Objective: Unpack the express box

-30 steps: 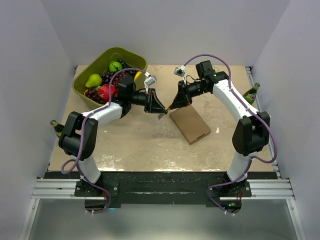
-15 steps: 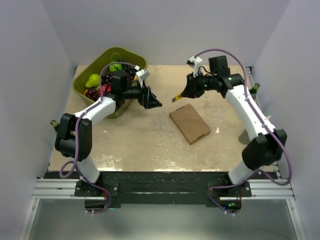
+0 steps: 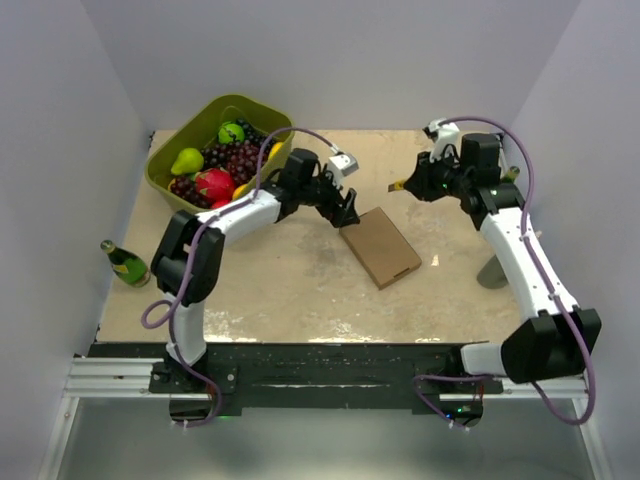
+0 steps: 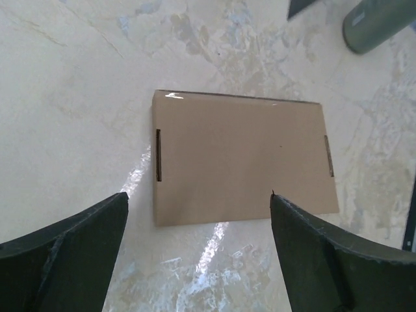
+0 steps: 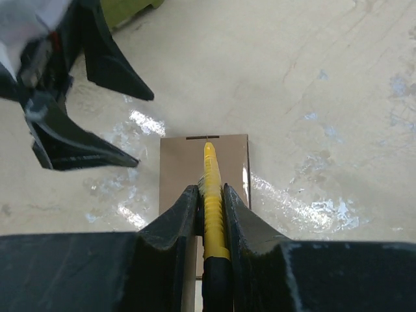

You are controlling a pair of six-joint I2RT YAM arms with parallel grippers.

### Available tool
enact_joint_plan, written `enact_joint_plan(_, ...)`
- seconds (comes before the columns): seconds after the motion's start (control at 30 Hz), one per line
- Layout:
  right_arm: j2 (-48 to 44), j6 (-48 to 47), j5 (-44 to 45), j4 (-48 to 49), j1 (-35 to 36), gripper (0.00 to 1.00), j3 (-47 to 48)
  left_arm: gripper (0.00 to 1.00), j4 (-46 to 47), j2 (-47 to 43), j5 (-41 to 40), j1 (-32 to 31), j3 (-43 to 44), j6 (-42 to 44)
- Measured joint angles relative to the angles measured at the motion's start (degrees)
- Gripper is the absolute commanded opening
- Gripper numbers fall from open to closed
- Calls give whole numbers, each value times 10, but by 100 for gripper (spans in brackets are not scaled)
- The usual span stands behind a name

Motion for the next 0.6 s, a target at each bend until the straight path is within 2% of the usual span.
enact_joint_plan(0.03, 14, 0, -12, -2, -12, 0, 6, 78, -8, 13, -8, -10, 9, 15)
enact_joint_plan(0.1, 56, 0, -27, -8, -39, 0, 32, 71, -23, 30, -24, -24, 15, 43)
enact_joint_plan(0.13, 73, 1, -30, -8, -46, 0, 40, 64, -30, 34, -30, -26, 15, 50)
enact_joint_plan(0.23, 114, 0, -25, -6, -63, 0, 55, 56, -13, 35, -33, -24, -3, 90)
enact_joint_plan(0.43, 148, -28, -22, 3, -64, 0, 73, 59, 29, 40, 3, -23, -7, 107)
enact_joint_plan(0.6, 156, -35, -28, 33, -64, 0, 70, 61, 69, 76, 27, -33, 21, 67)
